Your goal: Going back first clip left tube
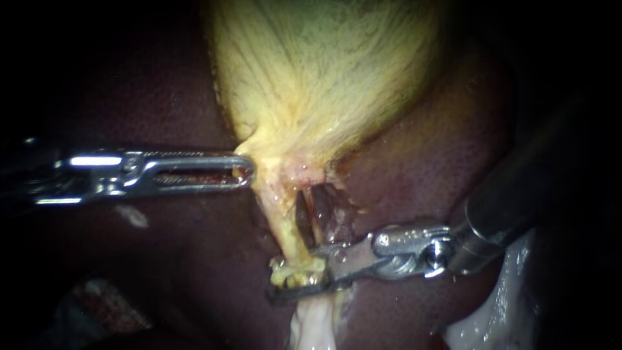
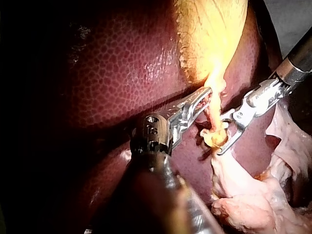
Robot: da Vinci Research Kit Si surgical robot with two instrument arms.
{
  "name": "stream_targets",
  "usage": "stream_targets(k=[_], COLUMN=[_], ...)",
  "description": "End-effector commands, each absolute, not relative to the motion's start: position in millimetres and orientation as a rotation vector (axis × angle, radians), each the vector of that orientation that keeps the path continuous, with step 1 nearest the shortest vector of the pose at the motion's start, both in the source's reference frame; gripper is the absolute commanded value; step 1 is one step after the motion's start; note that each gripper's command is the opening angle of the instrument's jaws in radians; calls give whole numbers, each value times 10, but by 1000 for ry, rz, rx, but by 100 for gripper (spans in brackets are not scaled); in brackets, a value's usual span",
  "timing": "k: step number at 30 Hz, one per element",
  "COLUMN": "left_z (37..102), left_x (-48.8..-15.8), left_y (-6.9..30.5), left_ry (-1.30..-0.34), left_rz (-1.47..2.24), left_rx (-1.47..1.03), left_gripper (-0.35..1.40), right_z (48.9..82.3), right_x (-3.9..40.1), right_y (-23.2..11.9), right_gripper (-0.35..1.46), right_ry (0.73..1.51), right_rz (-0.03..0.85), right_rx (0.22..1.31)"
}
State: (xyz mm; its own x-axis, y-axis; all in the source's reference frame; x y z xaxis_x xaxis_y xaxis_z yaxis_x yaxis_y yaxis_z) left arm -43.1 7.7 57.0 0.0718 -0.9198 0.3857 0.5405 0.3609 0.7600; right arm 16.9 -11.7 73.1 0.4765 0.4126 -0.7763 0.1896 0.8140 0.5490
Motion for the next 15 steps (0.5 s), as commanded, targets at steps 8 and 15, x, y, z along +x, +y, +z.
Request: stream_targets(k=[8, 15], left_z=[569, 569], left_x=[-431, -431], left_y=[77, 76], left_ry=[-975, -975], left_rz=[-1164, -1164], left_rx=[482, 482], left_gripper=[-35, -35], right_z=[731, 727], right_x=[172, 170], right_y=[-115, -112], right_gripper=[60, 60], right_ry=[1114, 1137], right_rz=[74, -12], right_rx=[538, 483])
